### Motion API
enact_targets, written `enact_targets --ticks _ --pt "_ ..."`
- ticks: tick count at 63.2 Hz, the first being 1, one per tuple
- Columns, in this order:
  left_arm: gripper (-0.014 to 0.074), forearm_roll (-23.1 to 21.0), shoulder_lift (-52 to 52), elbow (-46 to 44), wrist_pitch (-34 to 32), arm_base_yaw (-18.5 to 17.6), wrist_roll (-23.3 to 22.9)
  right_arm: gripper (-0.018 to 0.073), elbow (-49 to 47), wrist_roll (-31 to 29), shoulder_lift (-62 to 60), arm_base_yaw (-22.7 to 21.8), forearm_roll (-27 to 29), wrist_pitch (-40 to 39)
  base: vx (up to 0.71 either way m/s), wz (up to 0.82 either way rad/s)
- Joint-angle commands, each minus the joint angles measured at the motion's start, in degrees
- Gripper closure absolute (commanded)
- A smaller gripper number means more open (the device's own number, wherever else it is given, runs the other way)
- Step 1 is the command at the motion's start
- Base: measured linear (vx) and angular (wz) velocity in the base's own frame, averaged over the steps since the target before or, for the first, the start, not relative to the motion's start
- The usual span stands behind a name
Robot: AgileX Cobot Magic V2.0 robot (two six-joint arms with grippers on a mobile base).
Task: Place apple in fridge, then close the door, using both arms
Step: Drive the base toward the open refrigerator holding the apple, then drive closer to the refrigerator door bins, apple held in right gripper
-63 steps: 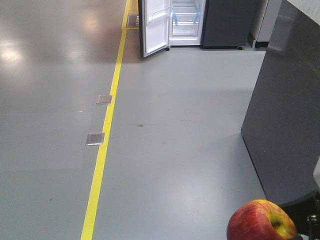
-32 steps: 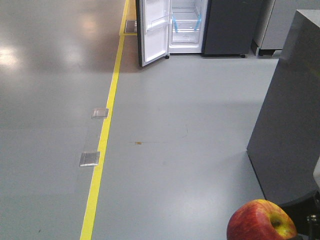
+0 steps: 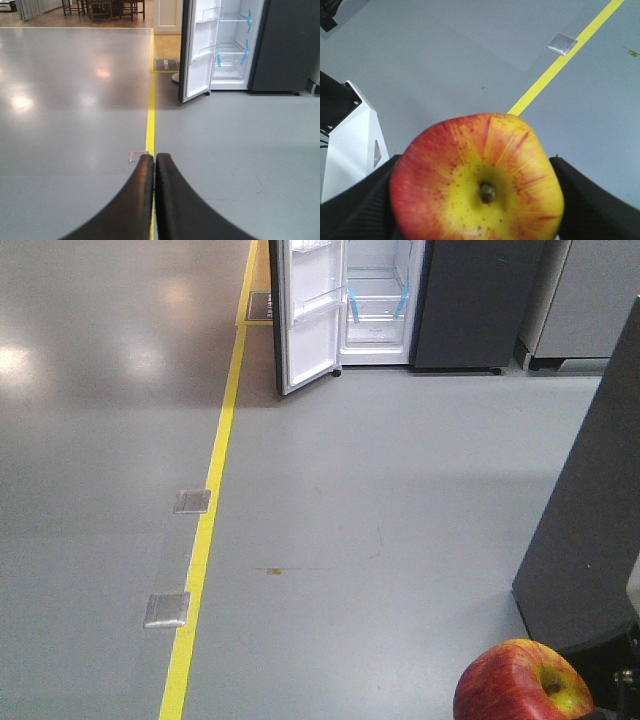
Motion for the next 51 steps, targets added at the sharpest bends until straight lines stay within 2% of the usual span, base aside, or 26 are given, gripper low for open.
enact_targets --ticks 1,51 --pt "0.0603 -0.08 -0.95 1.23 -4.39 0.01 -0.19 0.0183 -1.60 -0.28 -0.09 0.02 2.77 -2.15 0.38 0.03" --pt "0.0603 -0.08 -0.95 1.23 -4.39 0.01 -0.19 0.0183 -1.60 -0.28 -0.09 0.02 2.77 -2.15 0.38 0.01"
